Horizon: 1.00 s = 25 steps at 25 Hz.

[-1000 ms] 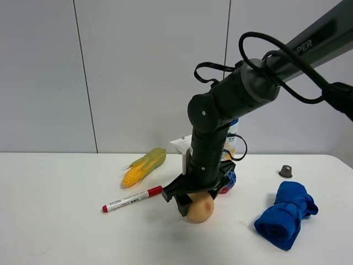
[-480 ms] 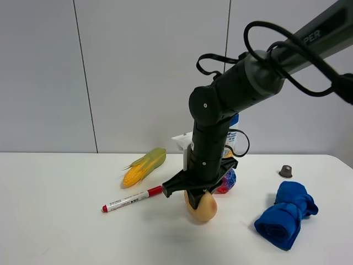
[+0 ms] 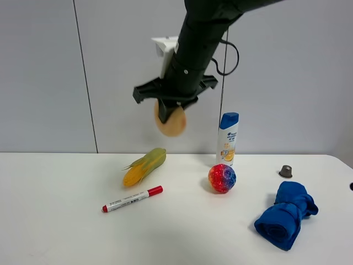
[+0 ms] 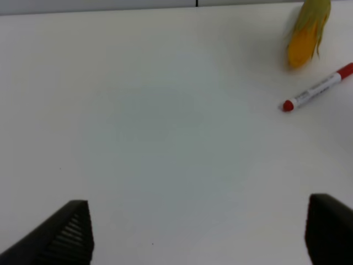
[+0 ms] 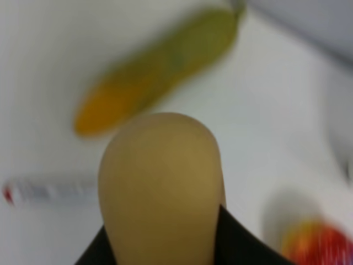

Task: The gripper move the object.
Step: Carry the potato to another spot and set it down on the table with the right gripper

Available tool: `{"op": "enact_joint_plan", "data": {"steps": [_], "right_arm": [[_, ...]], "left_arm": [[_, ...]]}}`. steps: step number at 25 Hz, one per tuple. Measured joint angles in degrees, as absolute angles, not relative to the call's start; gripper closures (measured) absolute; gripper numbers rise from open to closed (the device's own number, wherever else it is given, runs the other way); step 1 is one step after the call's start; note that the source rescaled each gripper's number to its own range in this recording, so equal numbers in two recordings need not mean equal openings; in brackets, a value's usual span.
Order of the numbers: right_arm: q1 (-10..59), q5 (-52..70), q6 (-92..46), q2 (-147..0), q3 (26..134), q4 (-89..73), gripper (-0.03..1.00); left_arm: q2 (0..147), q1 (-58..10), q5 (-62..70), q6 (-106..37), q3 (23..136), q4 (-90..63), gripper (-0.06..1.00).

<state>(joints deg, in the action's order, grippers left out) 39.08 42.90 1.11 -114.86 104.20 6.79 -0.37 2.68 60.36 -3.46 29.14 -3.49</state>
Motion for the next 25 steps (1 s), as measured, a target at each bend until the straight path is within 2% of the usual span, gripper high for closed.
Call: {"op": "enact_joint_plan", "data": {"steps": [8,18,25], "right_arm": [[42.1,21.1,-1.9,-117.3,108.4,6.7,0.86],[42.1,17.9,-1.9,-136.2,121.7,6.7,0.83],[42.1,9.3,-1.8,-145.5,123.9,3.4,0.82]], "left_arm": [[-0.4,2.7,60.4,-3.5,29.1,-3.5,-0.06],[-0.4,2.7,60.4,-3.5,29.1,-3.5,-0.06],[-0.4,2.7,60.4,-3.5,29.1,-3.5,-0.06]]}}
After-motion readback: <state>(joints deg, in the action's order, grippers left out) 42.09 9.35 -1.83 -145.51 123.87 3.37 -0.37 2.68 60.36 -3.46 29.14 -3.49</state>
